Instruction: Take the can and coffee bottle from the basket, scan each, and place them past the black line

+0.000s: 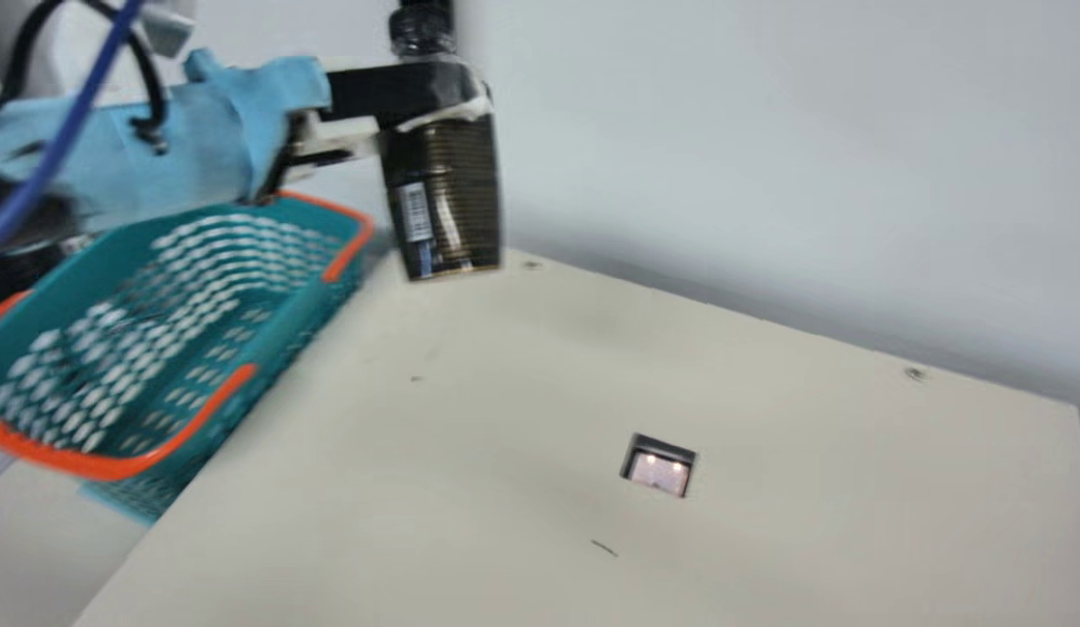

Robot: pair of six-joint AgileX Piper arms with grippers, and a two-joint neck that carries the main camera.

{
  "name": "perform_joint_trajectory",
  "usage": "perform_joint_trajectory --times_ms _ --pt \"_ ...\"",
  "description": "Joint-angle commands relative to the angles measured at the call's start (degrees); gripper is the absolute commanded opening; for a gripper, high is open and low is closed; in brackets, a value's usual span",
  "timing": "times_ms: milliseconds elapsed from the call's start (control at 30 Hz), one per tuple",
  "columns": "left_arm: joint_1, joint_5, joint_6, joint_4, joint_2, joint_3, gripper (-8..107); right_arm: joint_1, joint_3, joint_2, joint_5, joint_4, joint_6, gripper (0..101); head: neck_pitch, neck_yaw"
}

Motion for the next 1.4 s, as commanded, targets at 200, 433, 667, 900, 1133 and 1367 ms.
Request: perform_joint_trajectory --times_ms 200,433,667,900,1133,1367 --pt "-9.01 -4.54 -4.61 -2.29 -0.90 0.90 10 0.00 0.00 0.00 0.00 0.00 0.00 101 0.18 -13.51" --pt "-15.57 -8.32 -7.49 -4.22 -0.84 1.16 10 0.00 0.00 0.00 0.00 0.00 0.00 101 0.52 -23.53" --pt "-20.99 -11.58 -9.71 -6.59 -0.66 1.37 10 0.00 0.00 0.00 0.00 0.00 0.00 101 0.32 -32.28" --pt "-24.57 -12.88 -11.92 -10.20 -0.71 1.95 10 0.00 0.00 0.00 0.00 0.00 0.00 101 -0.28 -36.00" --pt "-25.83 -12.94 -11.80 -11.22 -0.77 2.28 10 0.00 0.00 0.00 0.00 0.00 0.00 101 -0.28 -36.00" --pt "-25.83 -13.10 -11.80 -11.22 -0.77 2.28 10 0.00 0.00 0.00 0.00 0.00 0.00 101 -0.28 -36.00"
